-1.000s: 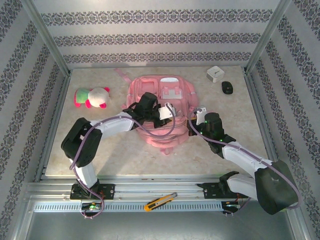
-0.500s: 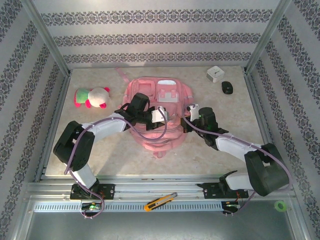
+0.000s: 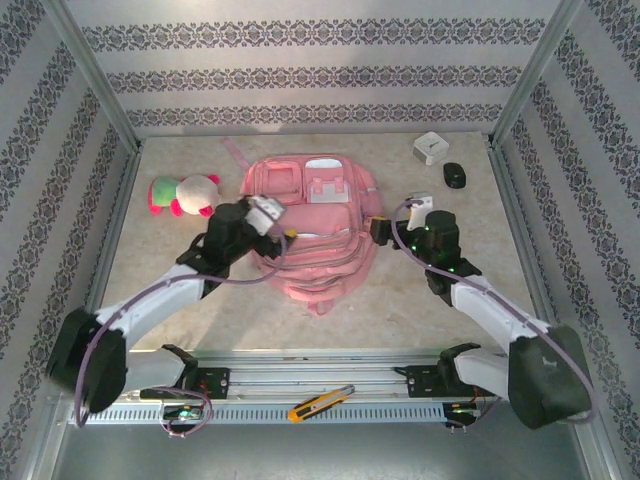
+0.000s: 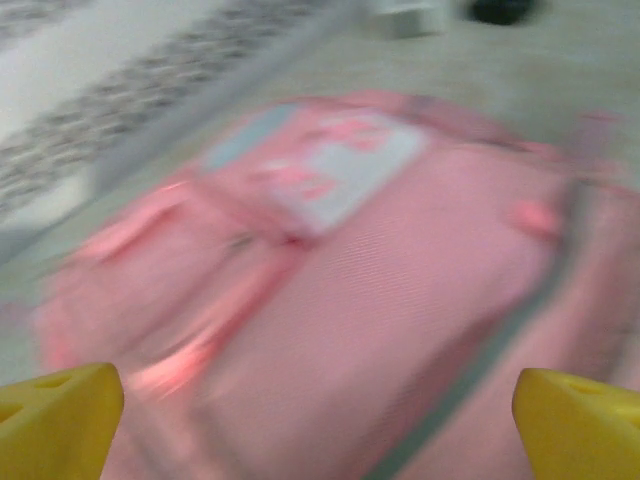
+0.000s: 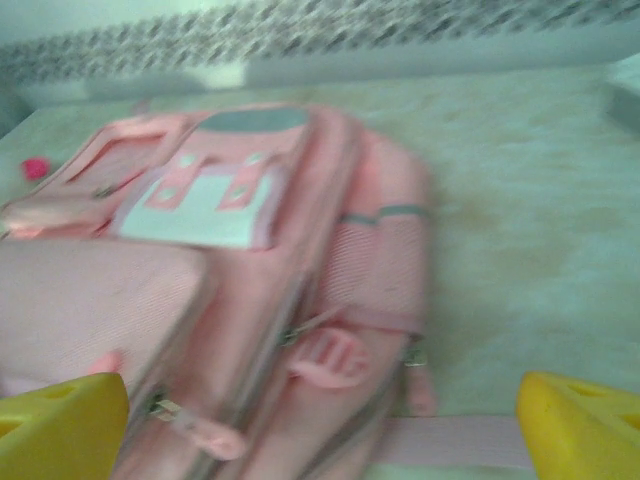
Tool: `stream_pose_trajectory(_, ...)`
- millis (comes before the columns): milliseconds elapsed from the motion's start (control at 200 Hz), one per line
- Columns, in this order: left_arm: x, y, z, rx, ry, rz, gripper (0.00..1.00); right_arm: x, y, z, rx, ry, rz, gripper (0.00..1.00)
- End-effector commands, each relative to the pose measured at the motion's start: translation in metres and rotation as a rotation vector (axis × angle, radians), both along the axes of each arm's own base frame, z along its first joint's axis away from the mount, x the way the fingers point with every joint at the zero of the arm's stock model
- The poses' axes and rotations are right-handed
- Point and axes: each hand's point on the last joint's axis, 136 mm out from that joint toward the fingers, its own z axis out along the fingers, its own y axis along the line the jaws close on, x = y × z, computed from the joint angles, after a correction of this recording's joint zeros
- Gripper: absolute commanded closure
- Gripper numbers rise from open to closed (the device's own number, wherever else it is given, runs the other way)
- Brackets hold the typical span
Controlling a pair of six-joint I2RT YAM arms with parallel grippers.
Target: Pack the student bag
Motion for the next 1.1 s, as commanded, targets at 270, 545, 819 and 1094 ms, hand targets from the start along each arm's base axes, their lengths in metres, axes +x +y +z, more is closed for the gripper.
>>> stream_pose_trajectory(270,-0.017,0.169,-0.039,-0.06,-0.208,0.78,0.01,-0.013,-0.08,-0.012,-0.184,-0.038,-0.243,0.02)
stream_pose_trajectory(545,0.012,0.164,-0.079,-0.133,-0.246,0.641,0.01,0.003,-0.078,-0.047,-0.263,-0.078,-0.161,0.02)
stream_pose_trajectory(819,0.034,0.199,-0.103,-0.246,-0.078,0.715,0.01,0.043,-0.098,-0.064,-0.129,-0.146,-0.202,0.02)
stream_pose_trajectory(1094,0.037,0.19,-0.105,-0.237,-0.053,0.659,0.01,0.046,-0.096,-0.063,-0.157,-0.117,-0.195,0.02)
